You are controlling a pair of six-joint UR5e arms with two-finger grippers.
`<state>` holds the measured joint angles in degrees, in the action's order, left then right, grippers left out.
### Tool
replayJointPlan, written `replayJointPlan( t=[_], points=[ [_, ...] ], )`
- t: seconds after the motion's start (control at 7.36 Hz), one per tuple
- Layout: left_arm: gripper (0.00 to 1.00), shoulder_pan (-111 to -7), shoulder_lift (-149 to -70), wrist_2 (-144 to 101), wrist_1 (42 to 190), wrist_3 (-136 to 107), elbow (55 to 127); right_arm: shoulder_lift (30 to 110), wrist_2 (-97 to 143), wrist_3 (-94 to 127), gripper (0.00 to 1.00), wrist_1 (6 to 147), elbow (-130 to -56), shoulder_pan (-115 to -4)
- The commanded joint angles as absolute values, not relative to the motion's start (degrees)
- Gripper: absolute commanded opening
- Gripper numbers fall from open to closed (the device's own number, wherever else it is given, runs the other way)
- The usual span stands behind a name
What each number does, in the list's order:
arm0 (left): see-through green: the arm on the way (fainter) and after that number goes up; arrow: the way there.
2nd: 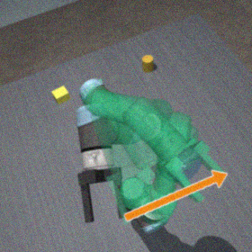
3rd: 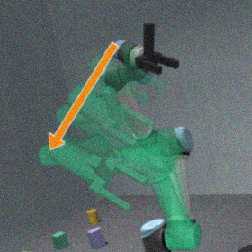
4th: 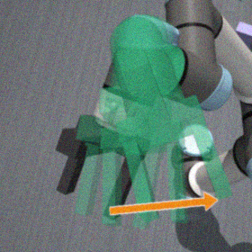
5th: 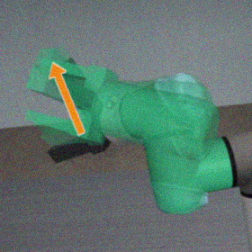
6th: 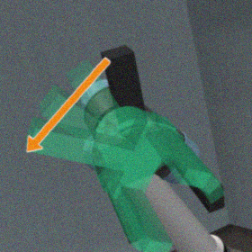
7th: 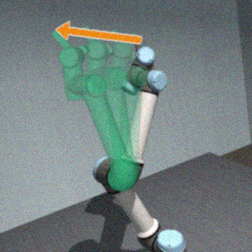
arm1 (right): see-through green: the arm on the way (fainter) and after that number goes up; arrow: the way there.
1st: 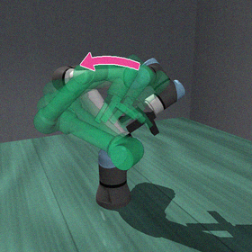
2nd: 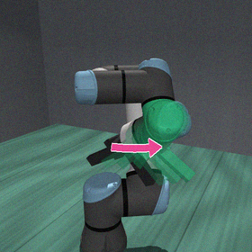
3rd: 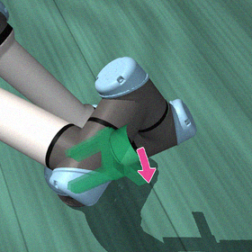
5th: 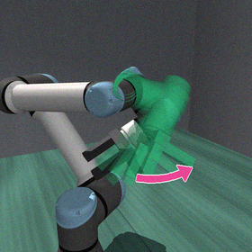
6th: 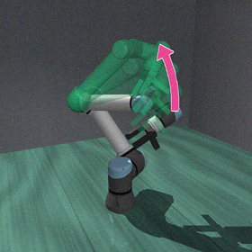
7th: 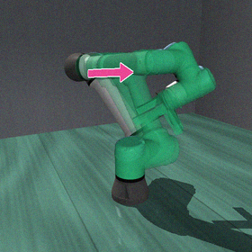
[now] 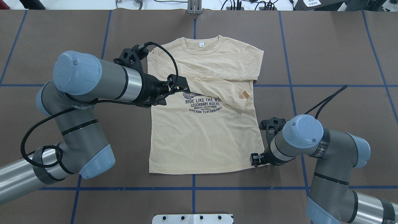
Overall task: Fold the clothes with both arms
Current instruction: 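Move the left gripper to the side edge while the right gripper grasps its edge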
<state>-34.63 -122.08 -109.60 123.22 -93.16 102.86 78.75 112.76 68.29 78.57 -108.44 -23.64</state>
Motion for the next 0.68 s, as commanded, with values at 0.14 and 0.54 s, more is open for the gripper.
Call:
replayJointPlan(
  t=[0.14,0.54],
  points=[
    [1.0,-34.6,-122.1,-109.6,123.2,-93.2,102.8,78.7,113.5,68.3,0.36,78.6,-108.7,-23.7],
    [1.0,-34.5,-121.5,-109.6,123.3,-93.1,102.8,78.7,114.3,68.5,0.31,78.6,-109.3,-23.8]
  ],
)
